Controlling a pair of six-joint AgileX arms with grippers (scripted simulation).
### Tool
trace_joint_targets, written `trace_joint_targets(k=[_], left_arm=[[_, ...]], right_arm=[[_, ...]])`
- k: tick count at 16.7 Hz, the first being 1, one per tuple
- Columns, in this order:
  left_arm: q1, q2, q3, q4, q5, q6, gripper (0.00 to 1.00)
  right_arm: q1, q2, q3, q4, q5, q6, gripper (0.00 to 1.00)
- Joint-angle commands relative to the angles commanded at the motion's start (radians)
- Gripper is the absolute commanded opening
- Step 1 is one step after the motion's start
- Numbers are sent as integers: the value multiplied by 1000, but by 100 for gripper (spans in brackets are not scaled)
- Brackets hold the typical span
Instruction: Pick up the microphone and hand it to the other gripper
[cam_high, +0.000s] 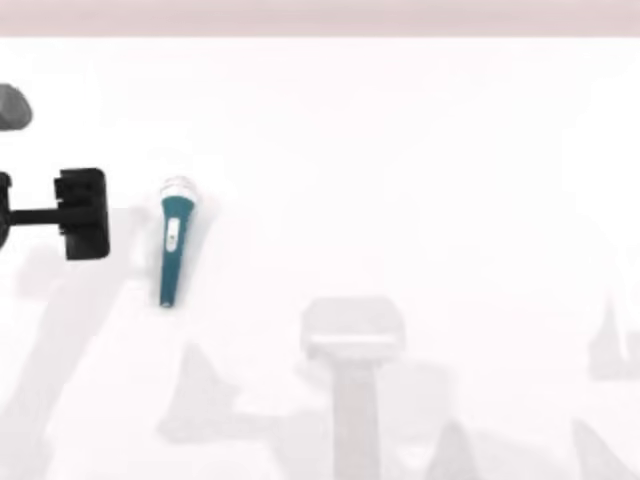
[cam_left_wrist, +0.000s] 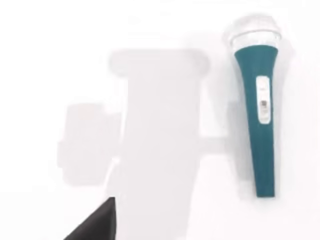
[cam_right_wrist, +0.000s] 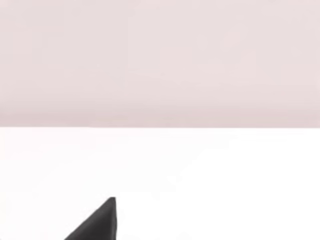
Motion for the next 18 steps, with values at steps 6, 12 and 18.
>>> trace_joint_targets(k=[6, 12, 18], left_arm=[[-88, 542, 397, -250, 0, -83, 100], [-134, 804, 587, -402, -7, -123, 100], [-131, 812, 591, -407, -7, -124, 100]], right_arm=[[0, 0, 0, 0, 0, 0, 100], [0, 0, 0, 0, 0, 0, 100], [0, 0, 0, 0, 0, 0, 100]])
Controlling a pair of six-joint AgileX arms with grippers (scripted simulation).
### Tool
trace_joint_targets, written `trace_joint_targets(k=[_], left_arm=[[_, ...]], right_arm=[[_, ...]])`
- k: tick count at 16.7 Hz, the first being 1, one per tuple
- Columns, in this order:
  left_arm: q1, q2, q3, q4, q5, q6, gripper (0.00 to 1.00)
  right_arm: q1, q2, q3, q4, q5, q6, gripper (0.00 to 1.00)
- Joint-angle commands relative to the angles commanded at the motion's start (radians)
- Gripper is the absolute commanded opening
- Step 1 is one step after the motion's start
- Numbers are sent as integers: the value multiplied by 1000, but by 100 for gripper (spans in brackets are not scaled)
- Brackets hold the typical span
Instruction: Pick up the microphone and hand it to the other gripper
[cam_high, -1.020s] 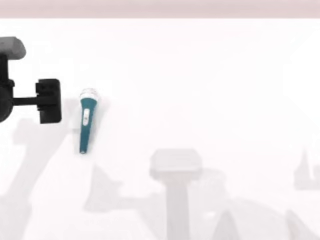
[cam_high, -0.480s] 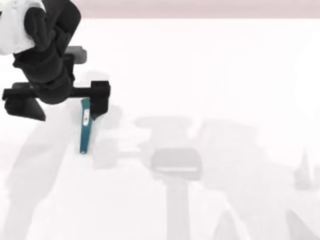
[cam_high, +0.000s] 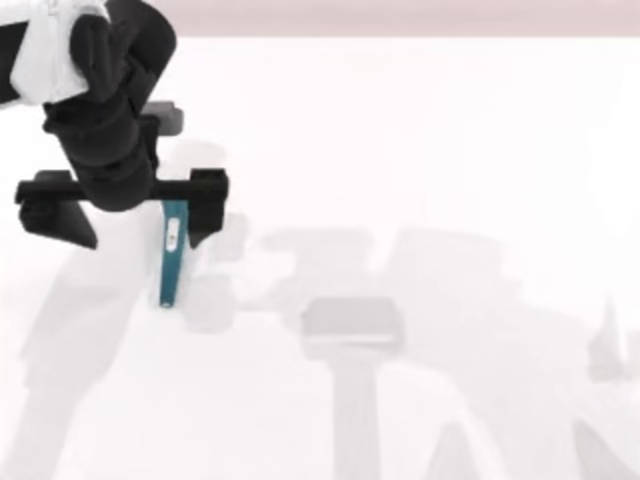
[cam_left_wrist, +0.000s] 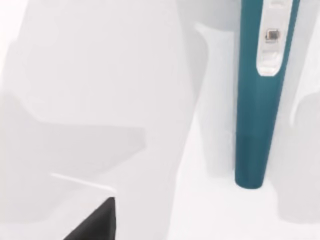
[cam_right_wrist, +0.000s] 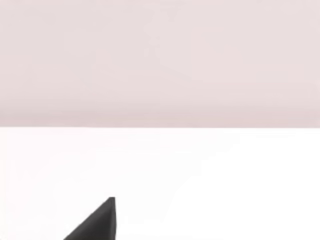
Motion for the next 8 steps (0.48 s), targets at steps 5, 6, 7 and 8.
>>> trace_joint_targets(k=[5, 6, 7, 8], left_arm=[[0, 65, -52, 115, 0, 5, 100], [0, 91, -71, 163, 1, 6, 100], [1, 116, -91, 212, 1, 7, 100], [2, 140, -111, 258, 1, 8, 100]], right_arm=[[0, 0, 0, 0, 0, 0, 100], [0, 0, 0, 0, 0, 0, 100], [0, 0, 0, 0, 0, 0, 100], [0, 0, 0, 0, 0, 0, 100]])
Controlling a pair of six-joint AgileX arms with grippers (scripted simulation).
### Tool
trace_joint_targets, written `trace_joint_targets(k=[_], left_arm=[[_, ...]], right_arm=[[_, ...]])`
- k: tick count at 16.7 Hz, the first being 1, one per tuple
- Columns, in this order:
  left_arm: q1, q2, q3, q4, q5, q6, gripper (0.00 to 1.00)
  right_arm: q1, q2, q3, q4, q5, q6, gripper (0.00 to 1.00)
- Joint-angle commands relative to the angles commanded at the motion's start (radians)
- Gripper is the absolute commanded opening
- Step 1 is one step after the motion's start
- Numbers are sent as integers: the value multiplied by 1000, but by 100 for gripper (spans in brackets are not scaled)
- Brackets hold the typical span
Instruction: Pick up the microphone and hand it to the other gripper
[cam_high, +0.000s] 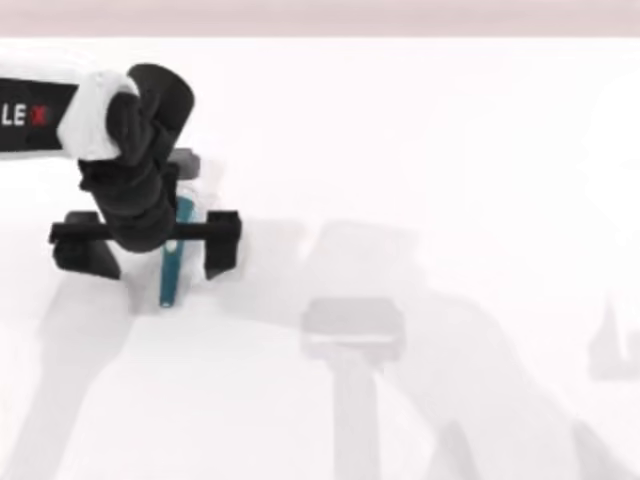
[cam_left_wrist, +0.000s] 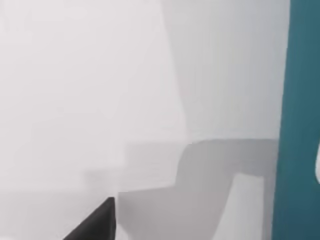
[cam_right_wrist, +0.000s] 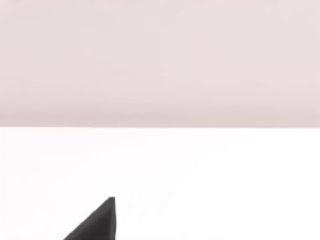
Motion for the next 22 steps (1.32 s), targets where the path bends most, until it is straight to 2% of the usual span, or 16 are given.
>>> trace_joint_targets(k=[3, 7, 20, 22], left_arm=[[1, 49, -37, 79, 1, 2, 100], [1, 53, -40, 84, 1, 2, 100], [1, 53, -40, 84, 1, 2, 2], [1, 53, -40, 84, 1, 2, 0]], right_arm=[[0, 0, 0, 0, 0, 0, 100], [0, 0, 0, 0, 0, 0, 100], [0, 0, 0, 0, 0, 0, 100], [0, 0, 0, 0, 0, 0, 100]])
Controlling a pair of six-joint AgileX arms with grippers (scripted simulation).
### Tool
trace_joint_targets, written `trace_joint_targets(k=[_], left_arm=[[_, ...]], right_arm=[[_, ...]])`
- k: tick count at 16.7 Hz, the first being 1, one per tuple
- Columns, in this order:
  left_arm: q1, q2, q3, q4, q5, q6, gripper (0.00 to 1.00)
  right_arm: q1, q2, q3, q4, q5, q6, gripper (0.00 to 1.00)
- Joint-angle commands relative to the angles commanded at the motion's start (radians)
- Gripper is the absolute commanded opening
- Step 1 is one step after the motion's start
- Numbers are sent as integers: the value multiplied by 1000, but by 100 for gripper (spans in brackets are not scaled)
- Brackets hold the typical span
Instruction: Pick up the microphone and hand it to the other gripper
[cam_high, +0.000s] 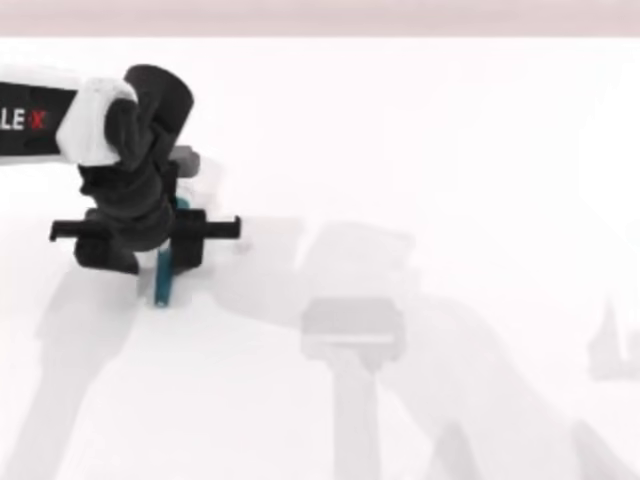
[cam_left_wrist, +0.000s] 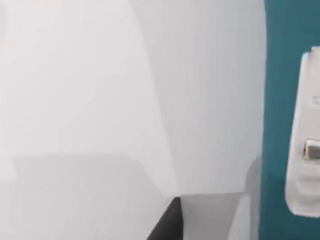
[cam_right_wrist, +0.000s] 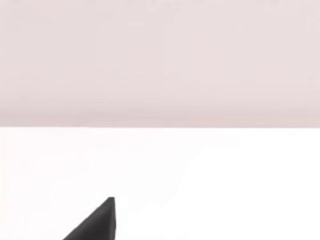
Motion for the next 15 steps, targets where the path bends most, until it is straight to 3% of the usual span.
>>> trace_joint_targets(k=[9, 15], left_arm=[[-1, -62, 22, -12, -12, 15, 0], [6, -119, -41, 258, 106, 72, 0]], right_arm=[[0, 0, 0, 0, 0, 0, 100], [0, 0, 0, 0, 0, 0, 100]])
